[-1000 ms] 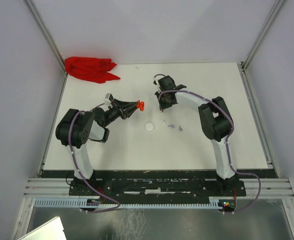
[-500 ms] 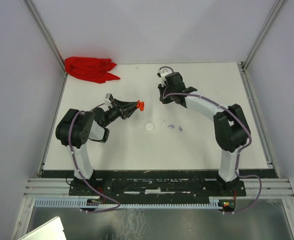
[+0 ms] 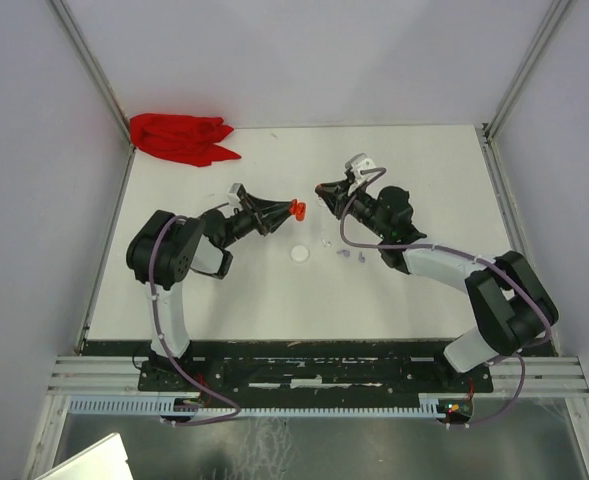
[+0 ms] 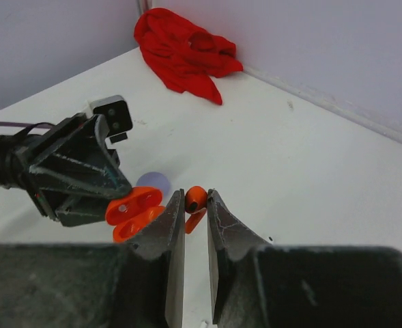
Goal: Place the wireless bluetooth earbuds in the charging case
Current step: Place the earbud in the charging case.
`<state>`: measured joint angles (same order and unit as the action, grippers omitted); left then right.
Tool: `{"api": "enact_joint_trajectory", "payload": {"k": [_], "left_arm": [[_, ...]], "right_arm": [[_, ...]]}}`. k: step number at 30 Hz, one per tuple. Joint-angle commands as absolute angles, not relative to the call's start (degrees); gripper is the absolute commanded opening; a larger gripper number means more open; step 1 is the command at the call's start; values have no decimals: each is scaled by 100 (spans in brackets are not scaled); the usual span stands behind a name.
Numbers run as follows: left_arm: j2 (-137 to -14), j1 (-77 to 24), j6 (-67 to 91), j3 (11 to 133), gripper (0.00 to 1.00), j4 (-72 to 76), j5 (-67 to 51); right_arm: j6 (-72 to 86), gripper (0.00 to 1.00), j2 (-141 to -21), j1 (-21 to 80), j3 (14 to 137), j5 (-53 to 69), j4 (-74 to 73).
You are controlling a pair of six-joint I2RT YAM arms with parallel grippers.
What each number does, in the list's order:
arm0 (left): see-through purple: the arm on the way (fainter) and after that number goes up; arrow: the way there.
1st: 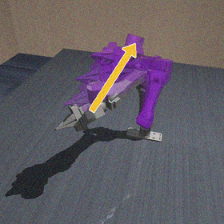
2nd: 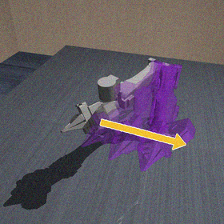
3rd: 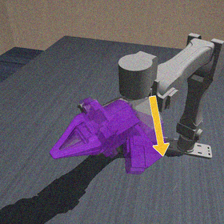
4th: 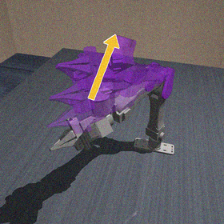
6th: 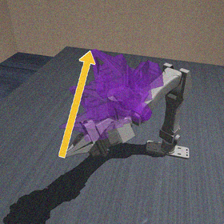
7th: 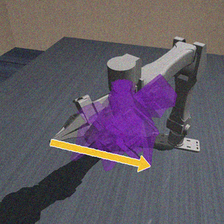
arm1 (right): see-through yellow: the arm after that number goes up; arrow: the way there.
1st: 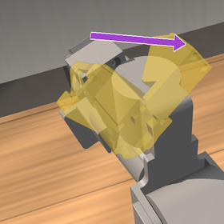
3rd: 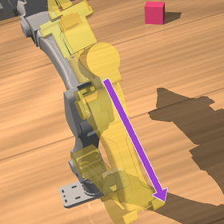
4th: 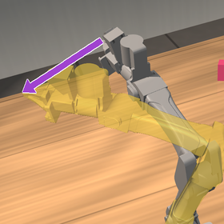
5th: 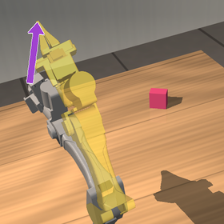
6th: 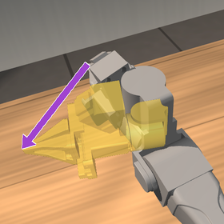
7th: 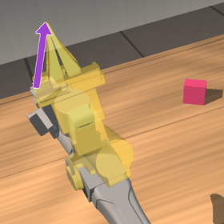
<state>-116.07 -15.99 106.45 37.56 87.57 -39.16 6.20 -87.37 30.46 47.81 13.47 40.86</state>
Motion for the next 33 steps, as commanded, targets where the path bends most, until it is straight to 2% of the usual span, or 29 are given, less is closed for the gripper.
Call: {"api": "enact_joint_trajectory", "payload": {"k": [1,8,17,33], "left_arm": [[-11704,-1731,11118,4086,3,9907,-4010],[-11819,-1800,11232,4182,3,9911,-4104],[-11811,-1793,11341,4274,3,9907,-4131],[-11535,-1794,11254,4245,3,9913,-4293]], "right_arm": [[279,1,-8945,3119,4266,2072,6745],[-231,1,-9474,3264,3956,2596,7991],[-911,2,-9767,3487,3808,2583,8045],[-1094,1,-10023,3488,3753,2335,7998]]}}
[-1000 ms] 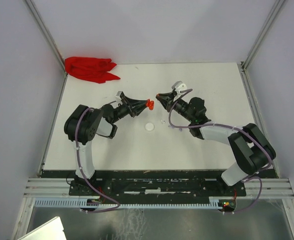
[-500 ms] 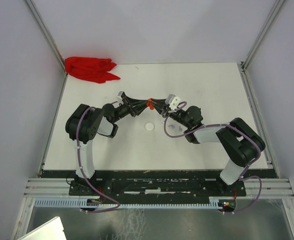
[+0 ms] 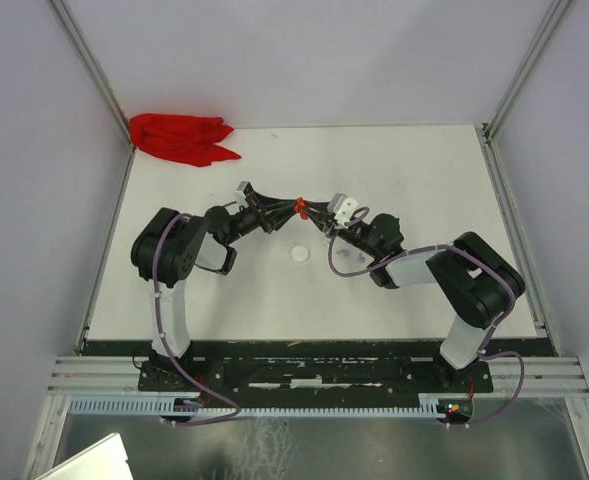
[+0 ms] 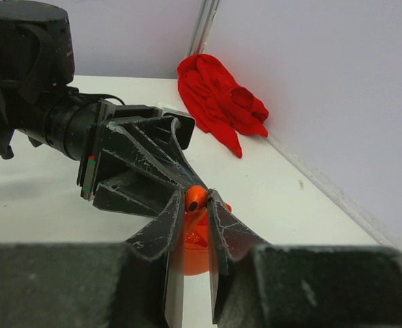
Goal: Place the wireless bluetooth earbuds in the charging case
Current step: Place the earbud in the charging case.
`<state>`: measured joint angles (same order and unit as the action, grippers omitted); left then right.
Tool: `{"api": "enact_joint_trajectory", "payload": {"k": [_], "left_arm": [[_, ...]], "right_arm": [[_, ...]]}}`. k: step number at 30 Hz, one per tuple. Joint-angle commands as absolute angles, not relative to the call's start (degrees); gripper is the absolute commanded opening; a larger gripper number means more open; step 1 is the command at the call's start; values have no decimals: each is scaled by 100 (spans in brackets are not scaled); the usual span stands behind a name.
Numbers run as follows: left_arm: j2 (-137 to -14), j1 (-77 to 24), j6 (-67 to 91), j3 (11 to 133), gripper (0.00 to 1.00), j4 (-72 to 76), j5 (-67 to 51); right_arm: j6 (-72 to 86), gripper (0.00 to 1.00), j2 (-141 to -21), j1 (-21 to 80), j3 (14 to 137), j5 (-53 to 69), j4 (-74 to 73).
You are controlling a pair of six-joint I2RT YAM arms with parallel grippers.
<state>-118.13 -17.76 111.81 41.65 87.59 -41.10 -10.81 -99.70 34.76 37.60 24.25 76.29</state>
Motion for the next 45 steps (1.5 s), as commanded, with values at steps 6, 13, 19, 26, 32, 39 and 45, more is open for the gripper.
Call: {"api": "enact_joint_trajectory", "payload": {"k": [6,13,19,26,32,39,45], "left_arm": [[-11484,-1792,11222,4219,3,9907,-4298],[-11440,-1793,11208,4201,3,9907,-4289],[-11442,-1791,11197,4170,3,9906,-4285],[-11463,-1793,11190,4157,3,9914,-4232],[-11496,-1797,11191,4226,3,9907,-4139],[-11546,-1790,11180,4293,3,9908,-4071],[-11597,-1793,11166,4333,3,9912,-4035]], "right_arm": [[-1137,1,-10044,3482,3720,2232,8000],[-1182,2,-10053,3487,3701,2139,7966],[-1223,2,-10035,3482,3686,2058,7980],[-1265,2,-9985,3481,3669,2071,7866],[-1157,4,-9946,3488,3666,2125,7745],[-1096,16,-9923,3486,3640,2107,7692],[-1017,26,-9919,3481,3641,2109,7707]]}}
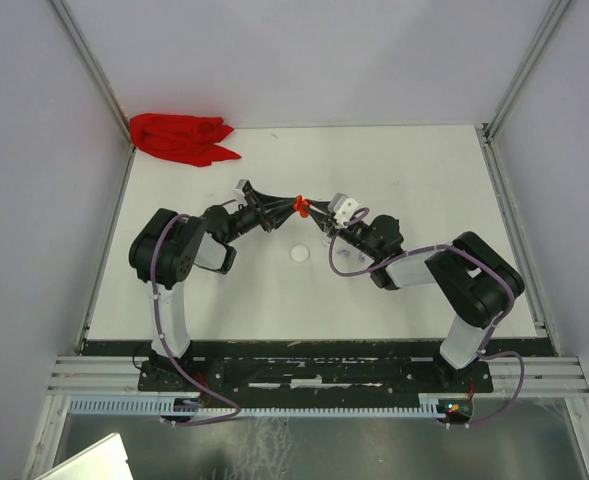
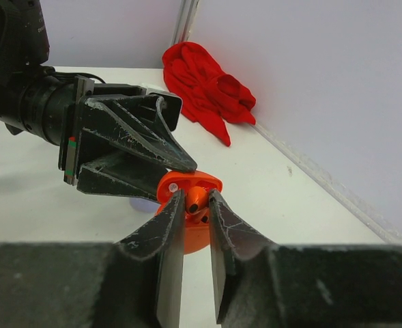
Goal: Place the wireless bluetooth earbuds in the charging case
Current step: Place the earbud in the charging case.
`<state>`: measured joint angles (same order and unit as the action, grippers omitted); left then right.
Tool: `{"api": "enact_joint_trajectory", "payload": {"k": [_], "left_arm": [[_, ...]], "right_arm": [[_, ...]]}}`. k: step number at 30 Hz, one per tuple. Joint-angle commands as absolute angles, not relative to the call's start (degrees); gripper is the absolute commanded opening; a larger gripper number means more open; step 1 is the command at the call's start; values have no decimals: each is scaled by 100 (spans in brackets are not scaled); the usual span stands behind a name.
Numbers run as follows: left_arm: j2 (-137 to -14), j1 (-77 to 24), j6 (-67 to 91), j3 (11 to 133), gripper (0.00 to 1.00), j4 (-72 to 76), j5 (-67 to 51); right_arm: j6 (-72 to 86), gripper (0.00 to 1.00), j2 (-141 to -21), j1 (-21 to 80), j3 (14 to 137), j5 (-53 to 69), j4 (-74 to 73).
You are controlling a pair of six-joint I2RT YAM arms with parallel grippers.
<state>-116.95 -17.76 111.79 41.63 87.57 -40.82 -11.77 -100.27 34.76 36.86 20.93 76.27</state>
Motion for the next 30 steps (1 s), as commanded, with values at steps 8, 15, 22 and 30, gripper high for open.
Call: {"api": "enact_joint_trajectory", "payload": {"k": [8,15,22,30], "left_arm": [[-11705,-1789,11130,4359,3,9908,-4017],[-11831,-1794,11020,4344,3,9909,-3999],[-11901,-1767,10815,4250,3,9912,-4020],[-11911,-1744,10707,4305,3,9910,-4050]], "right_arm": [[-881,47,-9863,3483,3621,2198,7893],[-553,59,-9470,3487,3569,1471,8242],[-301,64,-8209,3485,4040,-151,5267],[456,72,-8218,3483,6241,-1223,-328]]}}
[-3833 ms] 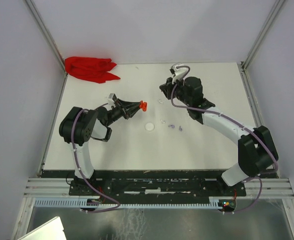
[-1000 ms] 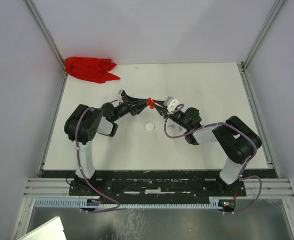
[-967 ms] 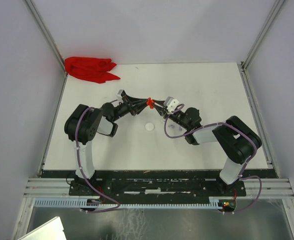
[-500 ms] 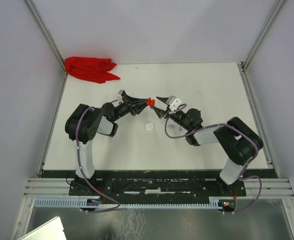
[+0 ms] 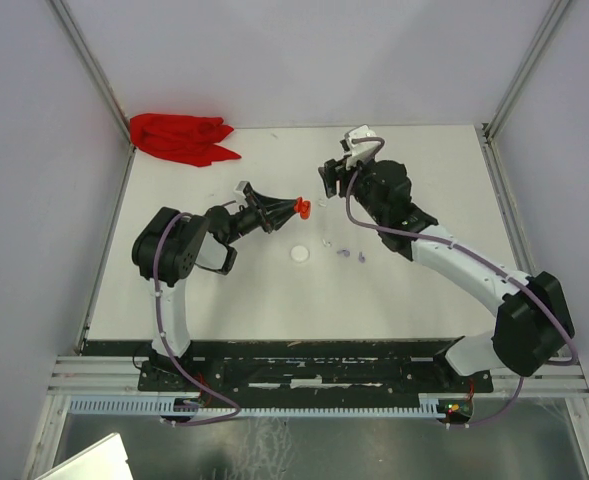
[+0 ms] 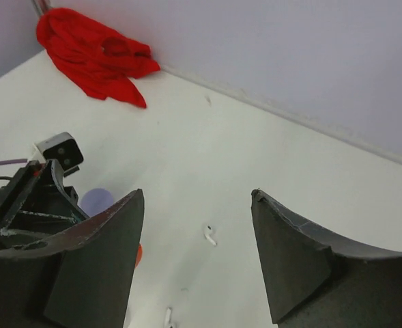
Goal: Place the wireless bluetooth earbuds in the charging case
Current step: Place the earbud in the charging case, then close the charging case.
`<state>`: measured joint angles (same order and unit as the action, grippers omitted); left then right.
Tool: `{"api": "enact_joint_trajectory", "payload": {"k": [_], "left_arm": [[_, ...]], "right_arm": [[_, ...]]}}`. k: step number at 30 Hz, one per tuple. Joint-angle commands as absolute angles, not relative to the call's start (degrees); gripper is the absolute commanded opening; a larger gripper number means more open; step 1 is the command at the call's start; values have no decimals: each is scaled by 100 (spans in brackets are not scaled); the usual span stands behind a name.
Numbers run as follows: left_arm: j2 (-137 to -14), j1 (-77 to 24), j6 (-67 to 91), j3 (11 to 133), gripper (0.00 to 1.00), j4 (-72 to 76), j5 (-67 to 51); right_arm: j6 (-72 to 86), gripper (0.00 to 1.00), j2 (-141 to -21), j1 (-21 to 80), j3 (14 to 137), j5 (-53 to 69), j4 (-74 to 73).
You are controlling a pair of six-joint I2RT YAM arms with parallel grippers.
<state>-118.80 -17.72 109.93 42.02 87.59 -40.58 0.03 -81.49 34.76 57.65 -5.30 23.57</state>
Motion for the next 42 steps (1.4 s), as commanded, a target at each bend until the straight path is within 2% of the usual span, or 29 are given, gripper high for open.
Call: {"api": "enact_joint_trajectory", "payload": {"k": [1,8,16,21,26,33,42], "left_arm": [[-11909,-1736,10684,4306,3,9914,-4064],[-11714,-1435,10401,4073,3,9913,-4315],[-11578,-1292,10185,3983,3,9907,-4707],[-11569,-1311,10289,3931,3,9907,-4522],[-11593,-1396,10717,3667,3,9909,-3602],[-11798,-1790,11586,3806,3,9725,-2380],[-11546,-2216,11564,4115,3,8677,-1832]], "right_arm": [[505,74,-8261,3484,6275,-1329,-462],[786,76,-9164,3424,7065,-1345,-1984],[1012,76,-9610,3422,7233,-675,-1979],[1280,76,-9806,3421,7257,-411,-1695],[1866,75,-9696,3466,6608,-191,-362],[1437,76,-9566,3848,5699,-725,1255],[803,79,-9724,3977,4594,-796,4240]]}}
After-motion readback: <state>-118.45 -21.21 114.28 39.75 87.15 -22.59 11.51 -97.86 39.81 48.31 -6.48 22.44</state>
